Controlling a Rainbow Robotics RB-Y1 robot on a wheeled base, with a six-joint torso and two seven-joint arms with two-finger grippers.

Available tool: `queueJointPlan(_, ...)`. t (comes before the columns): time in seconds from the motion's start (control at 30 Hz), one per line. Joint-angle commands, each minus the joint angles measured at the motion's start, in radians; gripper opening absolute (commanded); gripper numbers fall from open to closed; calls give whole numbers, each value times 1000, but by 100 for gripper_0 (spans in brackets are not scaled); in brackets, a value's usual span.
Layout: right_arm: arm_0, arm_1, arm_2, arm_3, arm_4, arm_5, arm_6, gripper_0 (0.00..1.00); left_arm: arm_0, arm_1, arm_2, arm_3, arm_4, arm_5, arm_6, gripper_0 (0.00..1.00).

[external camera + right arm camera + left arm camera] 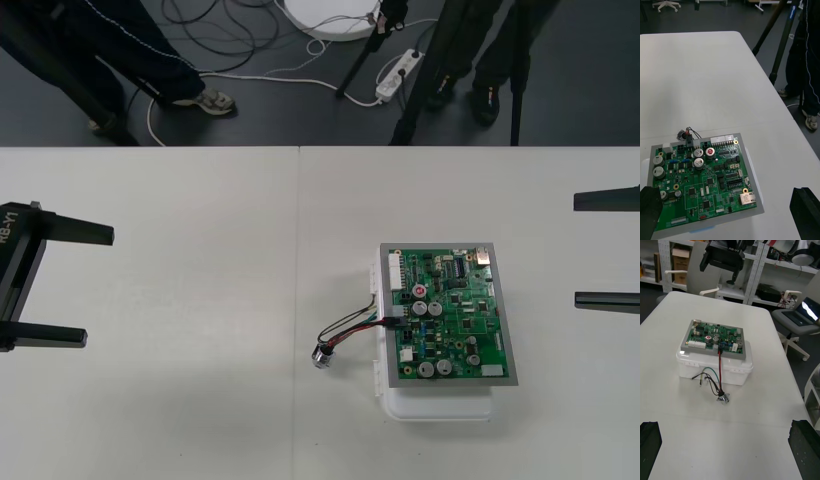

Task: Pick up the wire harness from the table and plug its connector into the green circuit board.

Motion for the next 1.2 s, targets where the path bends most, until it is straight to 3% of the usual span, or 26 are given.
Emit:
queueJointPlan(0.03, 55, -120, 23, 59, -110, 21, 177, 100, 48, 54, 42, -31, -6, -38, 63, 100)
queueJointPlan(0.5, 122, -226, 3, 147, -222, -169, 236, 100, 49, 58, 42, -28, -77, -38, 63, 100)
queueJointPlan(0.8, 213, -224, -49, 122, -285, -197, 219, 100, 49, 56, 38, 27, -117, -38, 73, 100)
queueJointPlan(1.2, 202, -224, -58, 183, -301, -209, 229, 100, 49, 56, 38, 47, -177, -38, 64, 100)
